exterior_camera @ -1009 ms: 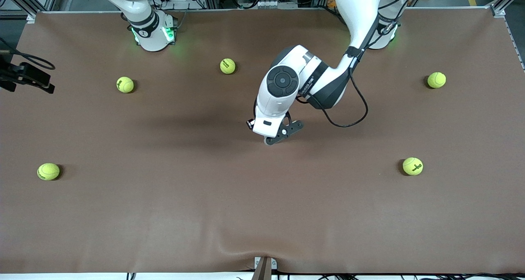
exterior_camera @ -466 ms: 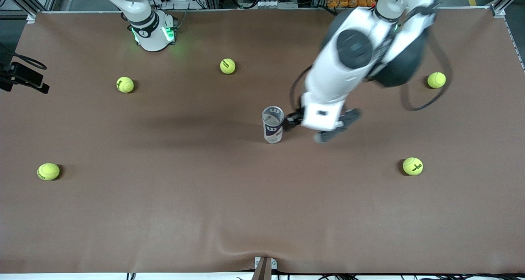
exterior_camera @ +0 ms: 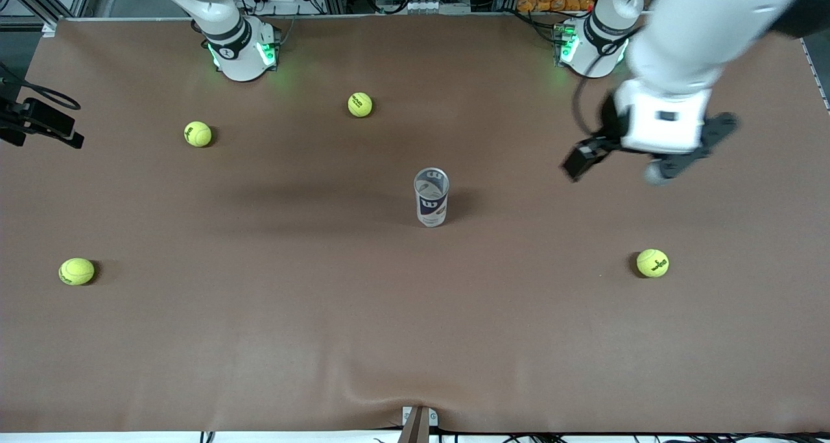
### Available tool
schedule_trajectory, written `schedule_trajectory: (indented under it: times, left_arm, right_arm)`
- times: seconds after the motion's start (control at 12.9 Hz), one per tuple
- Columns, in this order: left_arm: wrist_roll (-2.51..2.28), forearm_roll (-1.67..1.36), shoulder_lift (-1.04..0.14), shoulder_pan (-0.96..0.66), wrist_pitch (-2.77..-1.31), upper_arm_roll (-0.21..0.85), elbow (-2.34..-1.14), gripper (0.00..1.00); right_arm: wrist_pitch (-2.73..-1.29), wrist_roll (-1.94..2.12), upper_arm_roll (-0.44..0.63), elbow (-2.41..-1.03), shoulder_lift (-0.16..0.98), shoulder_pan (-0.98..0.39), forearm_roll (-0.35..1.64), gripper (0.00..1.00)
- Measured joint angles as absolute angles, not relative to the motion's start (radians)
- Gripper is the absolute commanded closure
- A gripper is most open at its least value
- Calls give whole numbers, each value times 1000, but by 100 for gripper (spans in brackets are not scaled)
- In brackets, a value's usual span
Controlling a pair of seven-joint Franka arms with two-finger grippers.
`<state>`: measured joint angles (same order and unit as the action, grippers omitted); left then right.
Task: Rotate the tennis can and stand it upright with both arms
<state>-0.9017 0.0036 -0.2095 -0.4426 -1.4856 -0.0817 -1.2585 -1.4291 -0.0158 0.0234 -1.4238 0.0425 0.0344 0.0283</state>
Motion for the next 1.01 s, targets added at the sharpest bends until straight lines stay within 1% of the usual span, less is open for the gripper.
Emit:
schedule_trajectory:
  times: [0.31,0.47,0.62,1.01]
  left_arm:
    - [-506,4,-124,-240,-1454,-84,-1325,0]
    - [-391,4,-81,-189,-1451,-84,-1387,0]
    - [-332,4,-43,-173,-1457,-83,-1465,0]
    - [-314,4,33,-175,-1539,-68,-1663,0]
  right_arm:
    - [-1430,-16,23,-1424,43,34,28,0]
    - [-1431,-16,23,-1424,43,33,28,0]
    - [-1431,-16,23,-1424,43,30,28,0]
    - [-1431,-16,22,-1424,43,26,28,0]
